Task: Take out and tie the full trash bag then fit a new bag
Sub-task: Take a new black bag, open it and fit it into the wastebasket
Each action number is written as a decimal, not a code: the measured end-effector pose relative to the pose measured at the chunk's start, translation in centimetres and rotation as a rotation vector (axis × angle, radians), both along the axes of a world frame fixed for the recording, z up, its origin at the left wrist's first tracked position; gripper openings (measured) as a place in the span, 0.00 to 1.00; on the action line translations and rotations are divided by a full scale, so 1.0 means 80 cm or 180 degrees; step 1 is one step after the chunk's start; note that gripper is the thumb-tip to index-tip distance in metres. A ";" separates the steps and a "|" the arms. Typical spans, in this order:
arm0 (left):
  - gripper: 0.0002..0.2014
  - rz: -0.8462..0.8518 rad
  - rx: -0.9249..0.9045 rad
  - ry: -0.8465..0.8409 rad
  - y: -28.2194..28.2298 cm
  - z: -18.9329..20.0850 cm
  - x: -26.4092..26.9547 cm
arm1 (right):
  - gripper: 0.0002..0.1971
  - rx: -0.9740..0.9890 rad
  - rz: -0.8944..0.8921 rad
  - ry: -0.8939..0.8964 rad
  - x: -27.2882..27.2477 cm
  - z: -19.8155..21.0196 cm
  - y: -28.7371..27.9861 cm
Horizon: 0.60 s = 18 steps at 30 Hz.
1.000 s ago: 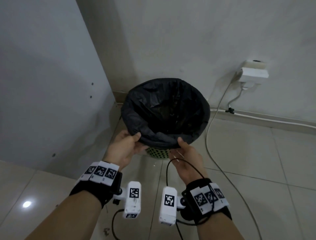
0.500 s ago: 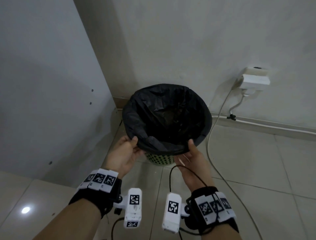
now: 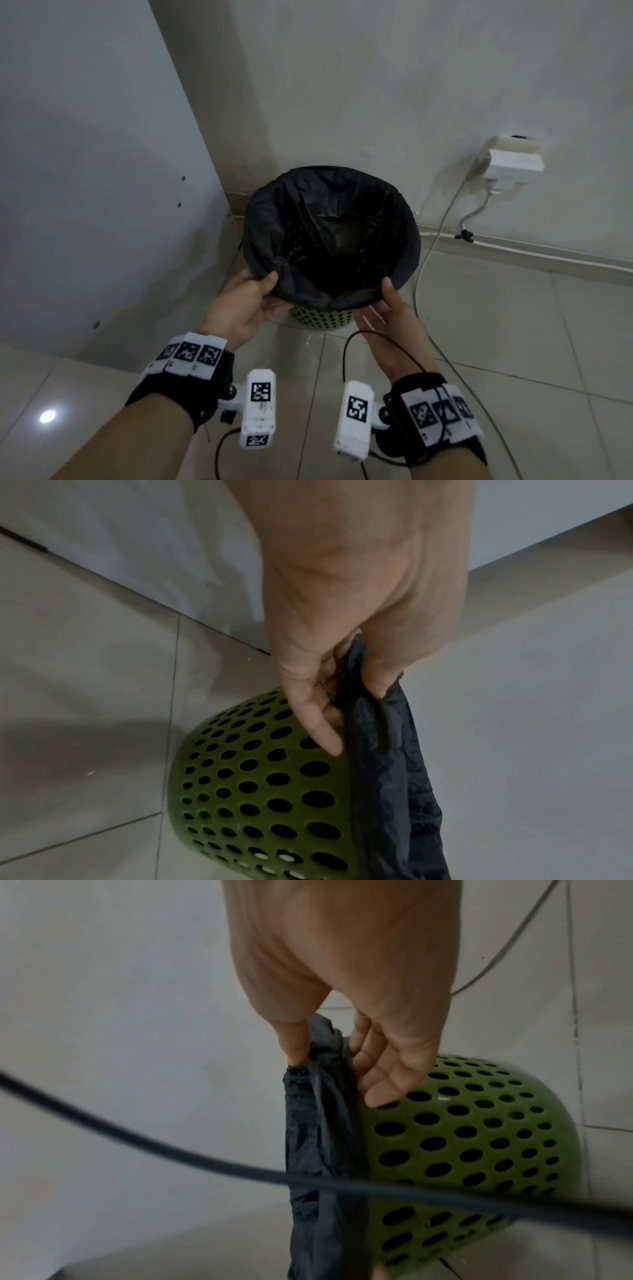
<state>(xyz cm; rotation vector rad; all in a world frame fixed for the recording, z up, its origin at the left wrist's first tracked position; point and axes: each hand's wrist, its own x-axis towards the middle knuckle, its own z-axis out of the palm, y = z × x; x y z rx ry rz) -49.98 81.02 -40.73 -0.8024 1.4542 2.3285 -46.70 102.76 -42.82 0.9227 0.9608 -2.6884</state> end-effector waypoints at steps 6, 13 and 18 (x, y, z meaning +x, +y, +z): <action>0.14 0.0333 0.0201 -0.0087 0.014 -0.002 0.008 | 0.14 -0.0154 -0.0039 0.0076 0.000 -0.002 -0.018; 0.16 0.0175 0.0082 -0.0135 0.031 -0.014 0.018 | 0.18 -0.0082 0.0344 0.0055 0.005 -0.001 -0.028; 0.10 0.0214 0.0051 -0.0053 0.014 -0.011 0.004 | 0.14 -0.0154 -0.0059 -0.0137 -0.015 0.006 0.006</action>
